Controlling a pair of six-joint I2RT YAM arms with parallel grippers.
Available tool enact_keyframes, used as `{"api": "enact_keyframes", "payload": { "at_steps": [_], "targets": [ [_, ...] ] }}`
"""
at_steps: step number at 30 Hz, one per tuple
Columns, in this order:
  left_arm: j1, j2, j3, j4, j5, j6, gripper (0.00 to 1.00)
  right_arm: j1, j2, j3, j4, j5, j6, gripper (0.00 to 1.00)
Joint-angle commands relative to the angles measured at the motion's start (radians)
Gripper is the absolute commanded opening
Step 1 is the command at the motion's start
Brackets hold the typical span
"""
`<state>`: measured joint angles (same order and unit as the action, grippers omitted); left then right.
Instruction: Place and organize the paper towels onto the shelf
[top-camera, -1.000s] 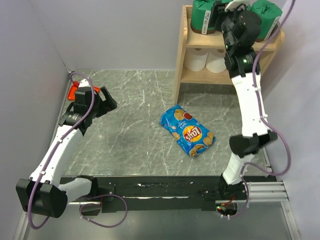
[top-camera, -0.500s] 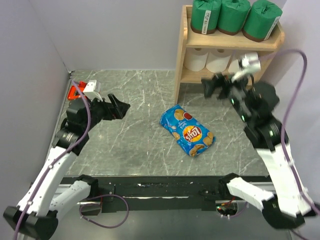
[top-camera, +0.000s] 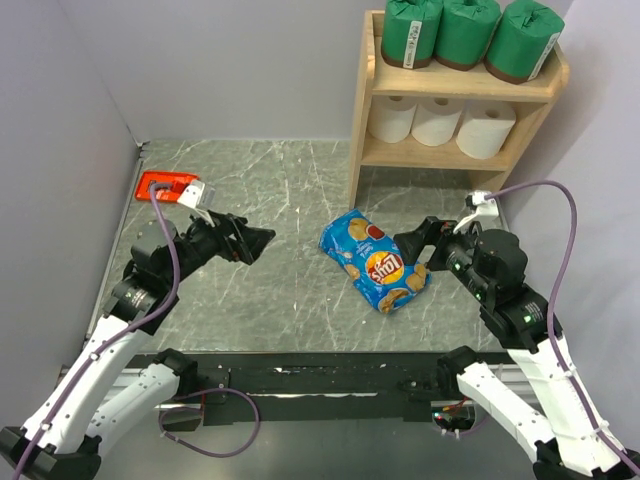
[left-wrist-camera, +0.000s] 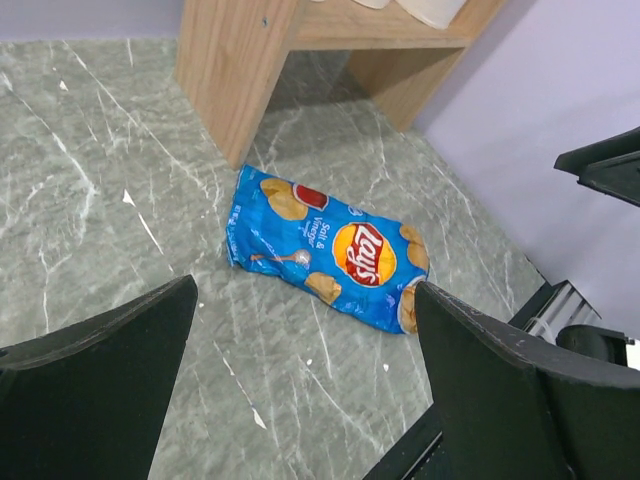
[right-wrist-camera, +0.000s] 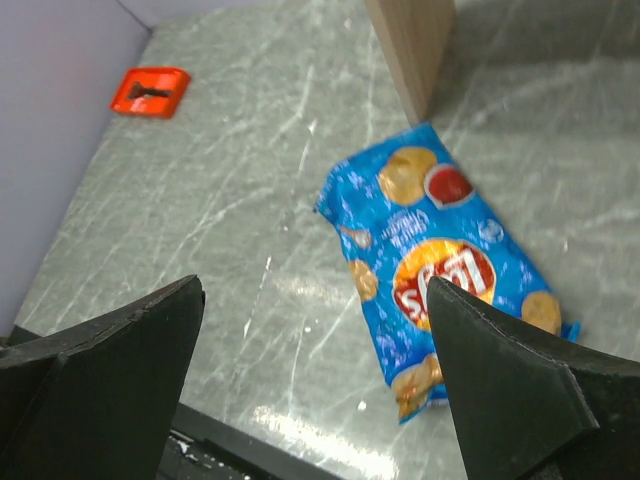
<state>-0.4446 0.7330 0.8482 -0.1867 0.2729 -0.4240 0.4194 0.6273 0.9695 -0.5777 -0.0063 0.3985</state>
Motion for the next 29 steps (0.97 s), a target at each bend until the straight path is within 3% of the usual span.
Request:
{"api": "enact_keyframes", "payload": {
  "at_steps": [1, 29],
  "targets": [
    [-0.025, -0.021, -0.008, 0.041, 0.005, 0.014, 0.96, 0.004, -0.043, -0.006, 0.006, 0.071, 0.085, 1.0],
    [-0.029, -0.04, -0.012, 0.032, -0.063, 0.024, 0.96, 0.002, -0.077, -0.066, 0.006, 0.1, 0.079, 1.0]
  ]
}}
